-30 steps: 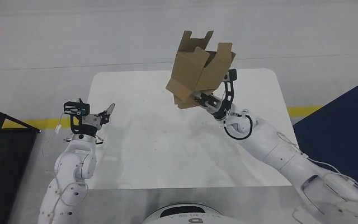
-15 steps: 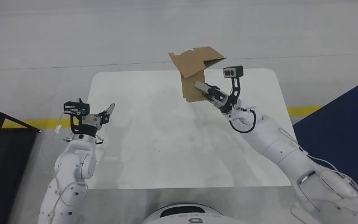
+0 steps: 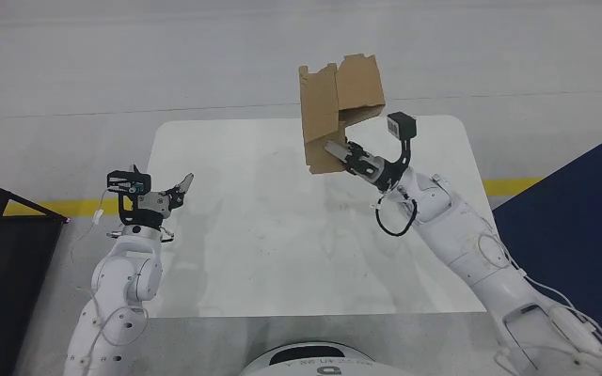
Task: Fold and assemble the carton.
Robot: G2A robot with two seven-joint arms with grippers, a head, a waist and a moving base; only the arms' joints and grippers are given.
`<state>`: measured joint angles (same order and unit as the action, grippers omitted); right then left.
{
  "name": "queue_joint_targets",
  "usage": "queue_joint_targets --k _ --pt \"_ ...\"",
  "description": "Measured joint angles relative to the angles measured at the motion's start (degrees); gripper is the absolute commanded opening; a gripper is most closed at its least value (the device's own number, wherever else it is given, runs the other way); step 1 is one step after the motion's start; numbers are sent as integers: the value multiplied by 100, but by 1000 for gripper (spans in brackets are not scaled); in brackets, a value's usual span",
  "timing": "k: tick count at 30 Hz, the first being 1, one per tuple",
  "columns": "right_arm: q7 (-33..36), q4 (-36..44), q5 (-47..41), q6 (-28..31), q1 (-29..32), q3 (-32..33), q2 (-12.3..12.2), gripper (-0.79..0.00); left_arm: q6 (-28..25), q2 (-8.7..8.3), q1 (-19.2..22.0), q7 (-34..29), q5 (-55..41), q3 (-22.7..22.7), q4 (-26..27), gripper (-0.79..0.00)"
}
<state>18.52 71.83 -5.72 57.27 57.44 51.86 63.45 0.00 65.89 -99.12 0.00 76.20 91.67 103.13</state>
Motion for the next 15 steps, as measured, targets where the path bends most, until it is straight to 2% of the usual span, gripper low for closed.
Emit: queue_joint_targets --k 7,10,13,15 --pt "5 0 -38 -22 9 1 0 -785 0 0 1 1 1 0 2 0" --pt "22 -6 326 -342 -5 78 -3 -785 -179 4 12 -18 -10 -76 167 0" --pt "39 -8 689 -327 -18 52 25 -785 -779 19 23 -337 -693 -201 448 0" --pt "109 -70 788 -200 -58 -9 52 -785 -1633 12 104 -796 -1721 -273 539 0"
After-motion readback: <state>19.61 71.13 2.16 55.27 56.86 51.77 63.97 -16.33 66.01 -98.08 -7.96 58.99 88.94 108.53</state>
